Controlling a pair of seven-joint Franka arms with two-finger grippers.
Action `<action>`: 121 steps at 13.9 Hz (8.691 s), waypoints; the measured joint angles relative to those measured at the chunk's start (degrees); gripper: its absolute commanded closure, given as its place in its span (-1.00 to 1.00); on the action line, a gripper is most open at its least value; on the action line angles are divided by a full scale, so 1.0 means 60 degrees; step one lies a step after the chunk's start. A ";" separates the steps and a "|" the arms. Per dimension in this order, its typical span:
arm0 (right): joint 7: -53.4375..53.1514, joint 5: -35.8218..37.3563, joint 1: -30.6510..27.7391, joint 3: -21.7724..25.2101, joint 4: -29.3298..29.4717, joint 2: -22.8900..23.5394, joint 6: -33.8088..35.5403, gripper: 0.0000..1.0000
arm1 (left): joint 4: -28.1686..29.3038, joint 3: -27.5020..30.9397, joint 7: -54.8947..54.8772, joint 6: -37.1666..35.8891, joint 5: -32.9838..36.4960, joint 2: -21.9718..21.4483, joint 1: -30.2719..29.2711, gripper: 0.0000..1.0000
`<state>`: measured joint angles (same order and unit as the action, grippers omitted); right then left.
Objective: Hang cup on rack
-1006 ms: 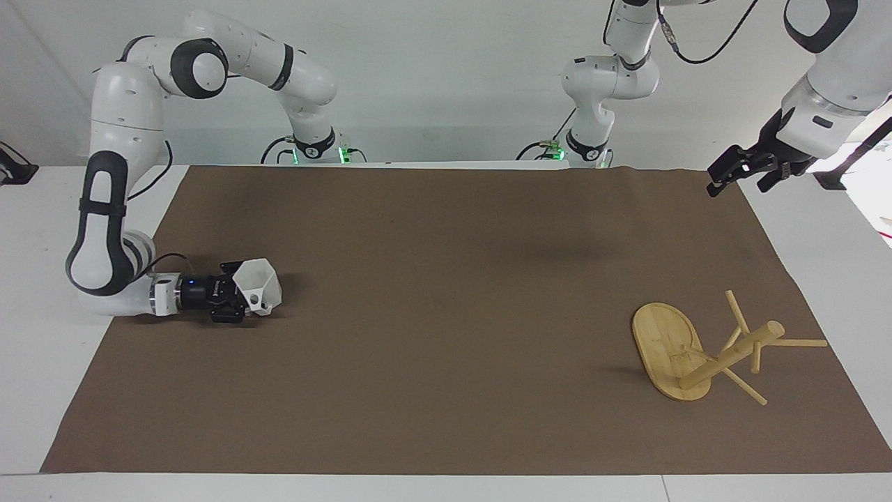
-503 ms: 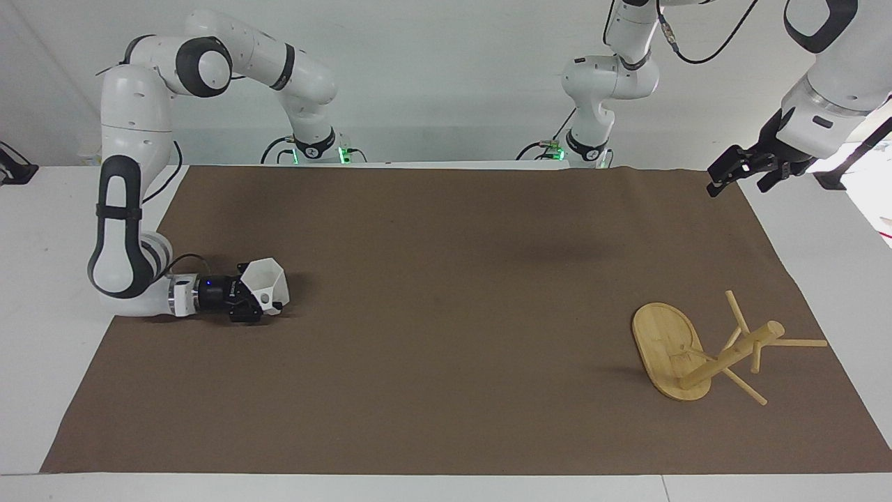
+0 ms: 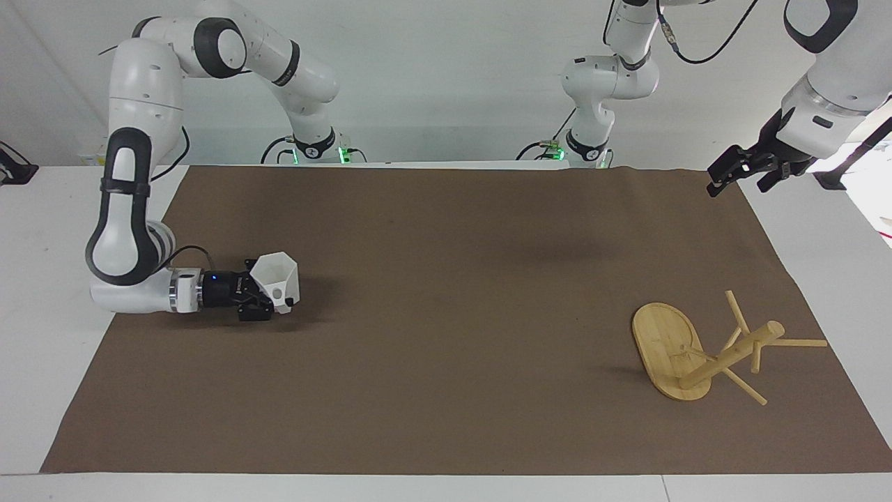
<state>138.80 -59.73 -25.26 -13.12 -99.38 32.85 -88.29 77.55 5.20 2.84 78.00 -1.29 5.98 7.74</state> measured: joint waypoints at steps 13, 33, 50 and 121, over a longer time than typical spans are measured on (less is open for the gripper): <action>-0.0819 -0.5246 0.5177 0.0004 -0.0939 -0.0296 -0.5781 0.24 | 0.0000 0.0000 0.0000 0.0000 0.0000 0.0000 0.0000 -1.00; -0.0796 -0.6373 0.6591 0.0015 -0.0935 -0.0485 -0.7173 0.21 | 0.2954 -0.0508 0.9436 0.4621 0.0027 0.0057 0.4535 -1.00; -0.0781 -0.6626 0.6746 0.0021 -0.0945 -0.0480 -0.7258 -0.25 | 0.2942 -0.0500 0.9000 0.6382 -0.0429 0.1617 0.5132 1.00; -2.2602 1.0106 0.4690 0.4276 0.1908 -0.5622 0.2492 -1.00 | 0.2578 -0.0174 0.0819 0.1995 0.0395 -0.1344 0.0147 -0.99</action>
<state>3.19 0.90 2.88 12.53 -87.94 -0.88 -73.35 93.01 4.15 7.75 89.97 1.08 -2.09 8.62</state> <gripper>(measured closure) 0.000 0.000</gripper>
